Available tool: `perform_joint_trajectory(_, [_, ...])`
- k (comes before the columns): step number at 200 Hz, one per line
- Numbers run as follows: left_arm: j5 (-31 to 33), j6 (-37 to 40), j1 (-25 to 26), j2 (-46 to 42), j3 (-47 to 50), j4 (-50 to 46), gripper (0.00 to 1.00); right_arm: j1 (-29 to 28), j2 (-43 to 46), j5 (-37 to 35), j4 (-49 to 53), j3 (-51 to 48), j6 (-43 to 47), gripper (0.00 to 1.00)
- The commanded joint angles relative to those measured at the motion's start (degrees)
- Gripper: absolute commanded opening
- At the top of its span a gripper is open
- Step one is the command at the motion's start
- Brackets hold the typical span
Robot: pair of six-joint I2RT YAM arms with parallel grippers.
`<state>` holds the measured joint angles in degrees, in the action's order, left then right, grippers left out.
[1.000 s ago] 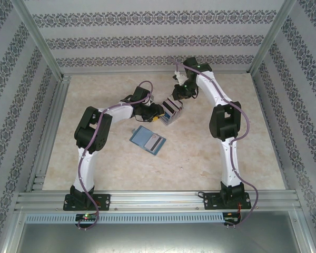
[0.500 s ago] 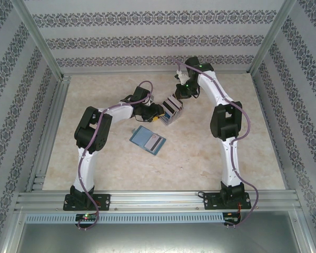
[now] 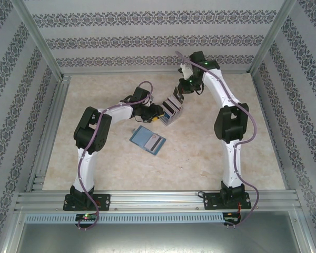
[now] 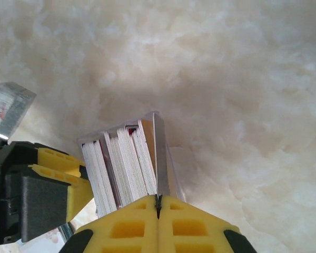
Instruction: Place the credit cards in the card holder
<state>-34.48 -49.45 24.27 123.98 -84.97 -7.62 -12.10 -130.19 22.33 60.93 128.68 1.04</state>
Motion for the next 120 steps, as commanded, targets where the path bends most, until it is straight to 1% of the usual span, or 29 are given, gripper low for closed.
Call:
perform_joint_trajectory(1, [1.14, 2.45, -0.01, -4.28, 0.77, -2.64, 0.42, 0.16, 4.32, -0.24, -2.98, -2.58, -1.75, 0.05])
perform_joint_trajectory(71, [4.11, 5.37, -0.03, -10.47, 2.75, -5.42, 0.42, 0.19, 13.3, 0.41, -9.72, -11.85, -3.9, 0.05])
perform_joint_trajectory(92, [5.36, 6.69, -0.53, -12.41, 4.67, -6.09, 0.42, 0.18, 16.91, 1.97, -13.0, -16.4, -5.53, 0.05])
perform_joint_trajectory(120, [5.8, 7.15, -1.86, -14.85, 8.81, -4.46, 0.42, -0.64, 22.54, 3.46, -17.03, -23.99, -7.44, 0.05])
